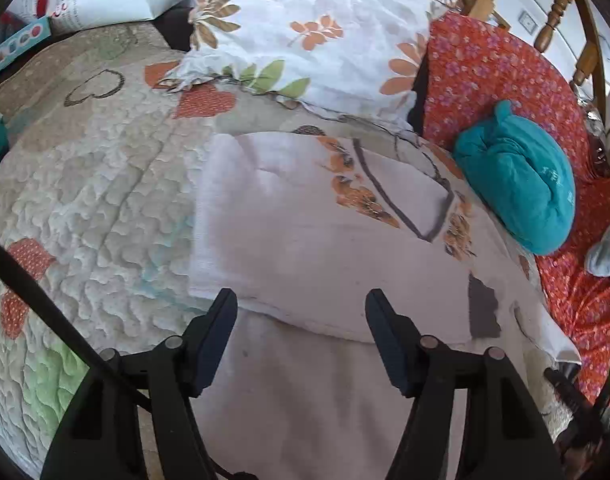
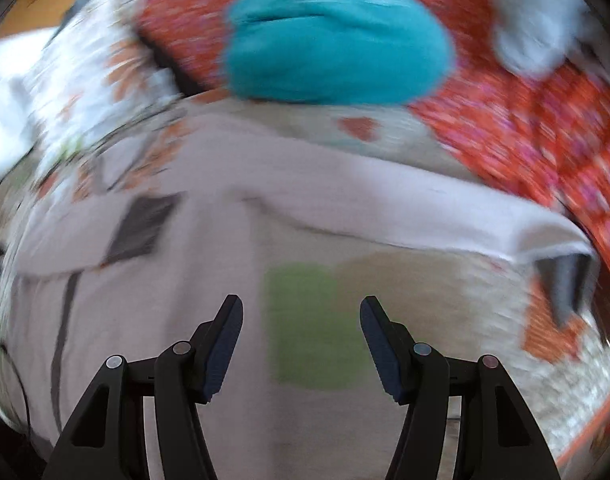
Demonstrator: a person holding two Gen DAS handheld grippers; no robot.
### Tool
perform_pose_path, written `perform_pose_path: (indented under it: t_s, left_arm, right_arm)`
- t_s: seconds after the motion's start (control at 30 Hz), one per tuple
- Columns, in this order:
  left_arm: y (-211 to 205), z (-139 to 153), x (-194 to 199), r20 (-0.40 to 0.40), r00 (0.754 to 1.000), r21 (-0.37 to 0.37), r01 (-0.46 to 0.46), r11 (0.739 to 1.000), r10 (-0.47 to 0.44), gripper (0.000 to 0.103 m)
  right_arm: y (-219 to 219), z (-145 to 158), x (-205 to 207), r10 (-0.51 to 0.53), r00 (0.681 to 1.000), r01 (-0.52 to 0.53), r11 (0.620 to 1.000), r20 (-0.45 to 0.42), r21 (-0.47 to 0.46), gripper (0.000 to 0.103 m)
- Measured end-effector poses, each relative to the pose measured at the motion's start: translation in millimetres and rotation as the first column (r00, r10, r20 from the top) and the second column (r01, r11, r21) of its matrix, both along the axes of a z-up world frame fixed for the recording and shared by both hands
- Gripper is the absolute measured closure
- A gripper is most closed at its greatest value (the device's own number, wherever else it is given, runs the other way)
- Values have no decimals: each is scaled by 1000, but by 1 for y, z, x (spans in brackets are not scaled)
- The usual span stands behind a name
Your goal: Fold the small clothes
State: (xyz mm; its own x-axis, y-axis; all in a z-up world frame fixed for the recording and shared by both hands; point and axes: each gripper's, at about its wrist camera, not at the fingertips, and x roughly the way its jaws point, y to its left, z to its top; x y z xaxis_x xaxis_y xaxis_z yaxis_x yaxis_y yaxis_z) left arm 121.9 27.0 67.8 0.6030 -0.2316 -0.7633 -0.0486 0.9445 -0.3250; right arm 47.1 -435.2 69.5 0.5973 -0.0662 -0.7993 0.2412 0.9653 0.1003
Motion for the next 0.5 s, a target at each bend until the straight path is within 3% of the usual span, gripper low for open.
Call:
perform_pose_path:
  t_s: [0.07, 0.17, 0.3, 0.43, 0.5]
  left_arm:
    - [-5, 2, -2, 3, 1000, 11, 19, 1000, -19, 33]
    - [-13, 2, -4, 10, 999, 39, 38, 999, -39, 32]
    - [-18, -2, -4, 1, 999, 42, 51, 998, -51, 32]
    - [-20, -8, -3, -12, 999, 47, 49, 998, -48, 32]
    - [-20, -9, -3, -11, 999, 52, 46, 998, -45, 32]
  right_arm:
    - [-40, 5, -10, -103, 995, 104, 992, -9, 78, 37]
    - [-102, 9, -30, -268, 963, 268, 945, -27, 189, 37]
    - [-166, -6, -40, -414, 908, 414, 855, -70, 311, 37]
    - [-200, -29, -31, -487, 871, 454, 740, -70, 496, 37]
    - [-208, -35, -21, -536, 842, 484, 695, -65, 533, 37]
